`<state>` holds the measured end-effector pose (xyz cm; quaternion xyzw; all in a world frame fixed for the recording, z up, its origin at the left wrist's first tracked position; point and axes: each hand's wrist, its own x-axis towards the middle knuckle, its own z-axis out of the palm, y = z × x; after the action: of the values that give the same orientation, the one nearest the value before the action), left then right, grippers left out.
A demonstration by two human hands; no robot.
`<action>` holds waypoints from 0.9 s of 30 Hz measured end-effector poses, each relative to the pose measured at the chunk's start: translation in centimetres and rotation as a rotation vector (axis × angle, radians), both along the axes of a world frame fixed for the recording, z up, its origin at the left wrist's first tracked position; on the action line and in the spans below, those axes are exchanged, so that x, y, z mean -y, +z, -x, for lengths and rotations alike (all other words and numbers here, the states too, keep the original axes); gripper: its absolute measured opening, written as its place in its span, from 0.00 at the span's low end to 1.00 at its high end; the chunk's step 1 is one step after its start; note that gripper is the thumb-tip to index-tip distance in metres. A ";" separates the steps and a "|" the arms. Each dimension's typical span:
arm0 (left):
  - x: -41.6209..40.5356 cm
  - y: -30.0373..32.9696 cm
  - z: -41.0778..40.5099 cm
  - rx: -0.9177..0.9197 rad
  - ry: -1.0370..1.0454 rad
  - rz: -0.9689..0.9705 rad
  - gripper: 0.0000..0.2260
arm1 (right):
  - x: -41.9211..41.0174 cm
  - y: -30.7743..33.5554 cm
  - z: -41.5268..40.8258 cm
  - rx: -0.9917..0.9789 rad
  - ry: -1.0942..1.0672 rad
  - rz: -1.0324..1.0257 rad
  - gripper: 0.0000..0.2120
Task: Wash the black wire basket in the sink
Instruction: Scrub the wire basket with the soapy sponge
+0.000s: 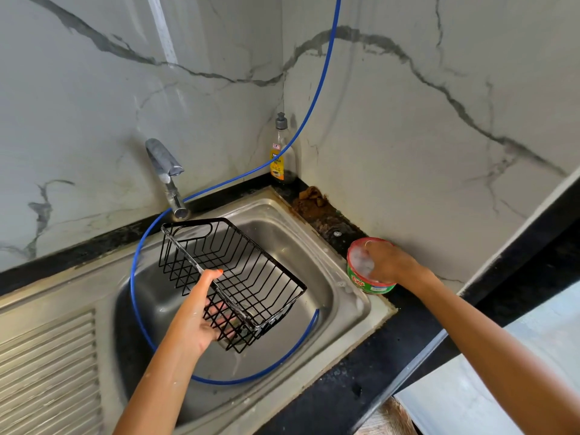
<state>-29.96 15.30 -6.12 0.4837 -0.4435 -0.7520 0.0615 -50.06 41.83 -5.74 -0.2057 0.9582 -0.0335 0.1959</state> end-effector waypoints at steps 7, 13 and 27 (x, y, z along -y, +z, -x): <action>0.2 0.3 -0.1 0.017 -0.002 0.024 0.25 | -0.1 0.8 0.0 0.004 0.051 -0.085 0.22; -0.1 0.3 -0.6 0.017 0.010 0.018 0.24 | 1.0 0.8 -0.5 -0.056 0.007 -0.114 0.20; 0.2 0.9 -2.5 -0.005 0.008 0.022 0.16 | 1.1 1.1 -1.3 -0.189 0.016 -0.062 0.16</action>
<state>-27.48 15.15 -5.26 0.4828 -0.4496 -0.7482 0.0710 -48.75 40.73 -4.67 -0.2095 0.9713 0.0174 0.1113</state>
